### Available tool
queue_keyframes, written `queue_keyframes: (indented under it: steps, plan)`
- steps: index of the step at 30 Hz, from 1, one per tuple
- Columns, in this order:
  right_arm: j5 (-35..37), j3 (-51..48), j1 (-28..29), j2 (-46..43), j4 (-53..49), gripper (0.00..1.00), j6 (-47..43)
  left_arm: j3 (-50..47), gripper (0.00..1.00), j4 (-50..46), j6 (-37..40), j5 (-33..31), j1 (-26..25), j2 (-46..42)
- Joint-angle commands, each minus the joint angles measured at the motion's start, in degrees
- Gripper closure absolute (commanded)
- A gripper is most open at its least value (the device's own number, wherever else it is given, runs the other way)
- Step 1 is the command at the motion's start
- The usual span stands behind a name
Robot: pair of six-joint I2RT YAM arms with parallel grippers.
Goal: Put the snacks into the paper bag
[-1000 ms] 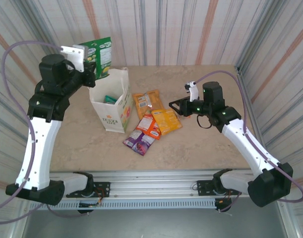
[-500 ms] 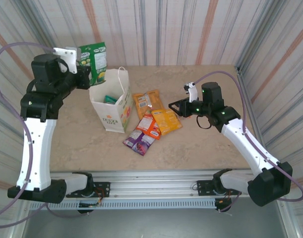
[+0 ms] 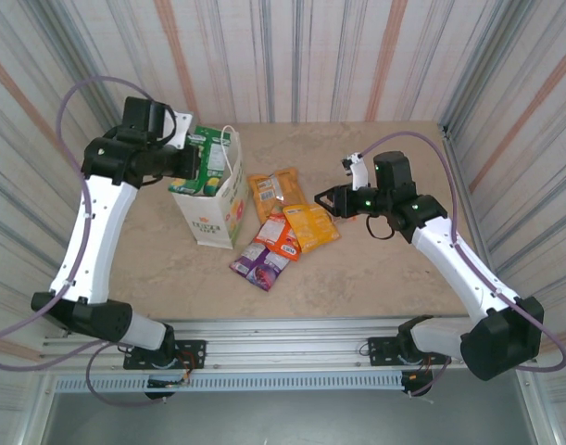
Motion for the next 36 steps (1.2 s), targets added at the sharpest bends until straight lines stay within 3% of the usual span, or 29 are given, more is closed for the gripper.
queue_keyframes:
  steps: [1,10,16,22,29,36]
  plan:
    - [1.03,2.13,0.41,0.95,-1.92,0.49,1.85,4.35,0.92,-2.54,-0.21,-4.81,-0.69,2.42]
    - [1.33,3.42,0.46,2.47,-4.59,0.48,2.79,7.96,0.84,-5.15,-2.66,-7.14,-1.60,8.43]
    - [1.26,4.16,0.36,3.23,-5.57,0.46,4.05,11.70,0.62,-5.59,-3.34,-6.27,-1.91,10.99]
    - [0.97,4.34,0.39,3.65,-6.24,0.46,4.42,12.95,0.55,-4.01,-3.53,-3.84,-2.04,9.11]
    - [2.45,4.15,0.50,4.15,-8.98,0.46,10.33,8.24,0.54,0.68,-5.30,2.88,-2.03,3.00]
    - [6.39,1.62,2.24,6.15,-13.37,0.47,17.35,-8.01,0.51,12.28,-9.30,12.22,-2.04,-8.97]
